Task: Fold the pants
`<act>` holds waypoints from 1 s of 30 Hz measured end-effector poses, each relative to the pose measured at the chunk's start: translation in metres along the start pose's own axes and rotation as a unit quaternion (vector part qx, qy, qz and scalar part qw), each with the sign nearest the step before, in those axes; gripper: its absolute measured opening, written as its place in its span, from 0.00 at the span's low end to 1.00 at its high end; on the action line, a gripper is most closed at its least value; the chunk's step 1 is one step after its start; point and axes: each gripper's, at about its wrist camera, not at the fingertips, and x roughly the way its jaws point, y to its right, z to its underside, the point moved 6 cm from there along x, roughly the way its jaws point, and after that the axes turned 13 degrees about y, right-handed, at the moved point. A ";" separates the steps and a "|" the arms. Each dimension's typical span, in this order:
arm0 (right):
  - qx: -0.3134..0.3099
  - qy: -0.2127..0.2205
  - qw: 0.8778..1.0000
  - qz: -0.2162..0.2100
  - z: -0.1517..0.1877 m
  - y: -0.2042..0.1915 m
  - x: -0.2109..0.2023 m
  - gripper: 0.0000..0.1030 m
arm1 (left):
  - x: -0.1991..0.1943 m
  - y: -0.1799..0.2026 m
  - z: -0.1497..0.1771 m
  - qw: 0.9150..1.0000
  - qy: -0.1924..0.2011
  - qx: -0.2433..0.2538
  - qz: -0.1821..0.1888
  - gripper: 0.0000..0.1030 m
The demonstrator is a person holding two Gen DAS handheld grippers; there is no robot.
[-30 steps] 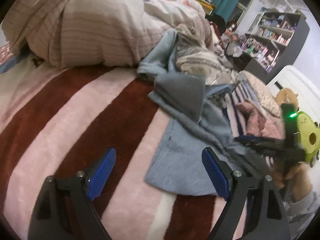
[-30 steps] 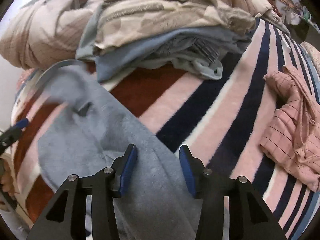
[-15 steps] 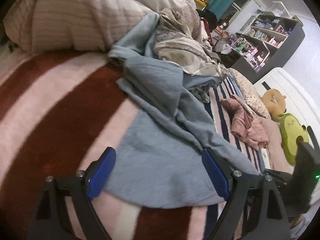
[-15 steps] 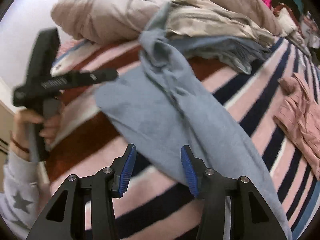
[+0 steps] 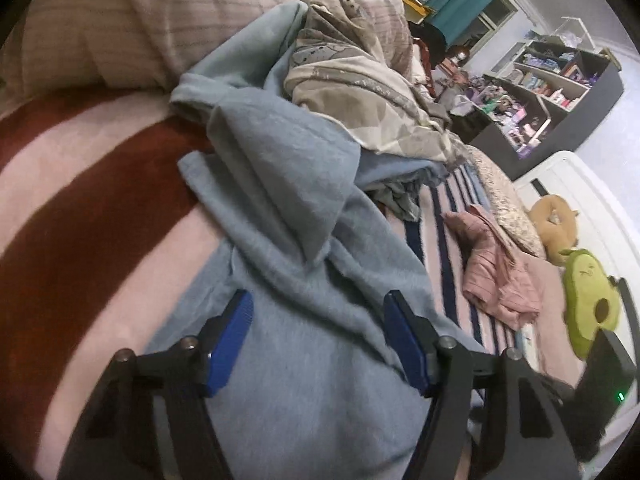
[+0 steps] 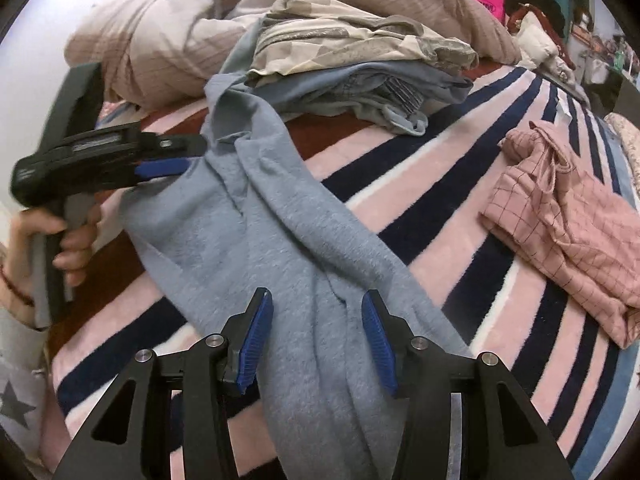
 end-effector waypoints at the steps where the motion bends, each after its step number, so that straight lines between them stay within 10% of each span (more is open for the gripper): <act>1: 0.003 0.001 1.000 -0.004 0.001 -0.001 0.001 0.41 | 0.005 0.000 -0.001 1.000 0.000 -0.006 -0.005 0.63; 4: 0.009 0.005 1.000 -0.011 0.003 -0.001 0.000 0.41 | 0.014 0.002 -0.004 1.000 0.006 -0.009 -0.015 0.48; 8: 0.018 0.008 1.000 -0.020 0.001 -0.003 -0.001 0.41 | 0.022 -0.001 0.000 0.998 0.008 0.012 -0.062 0.05; 18: 0.019 0.019 1.000 -0.015 0.002 -0.013 -0.027 0.41 | -0.058 0.001 0.003 0.993 0.072 0.064 -0.067 0.01; 30: 0.013 0.008 1.000 0.006 0.015 -0.036 -0.045 0.48 | -0.096 -0.043 0.034 0.997 0.028 0.055 -0.043 0.07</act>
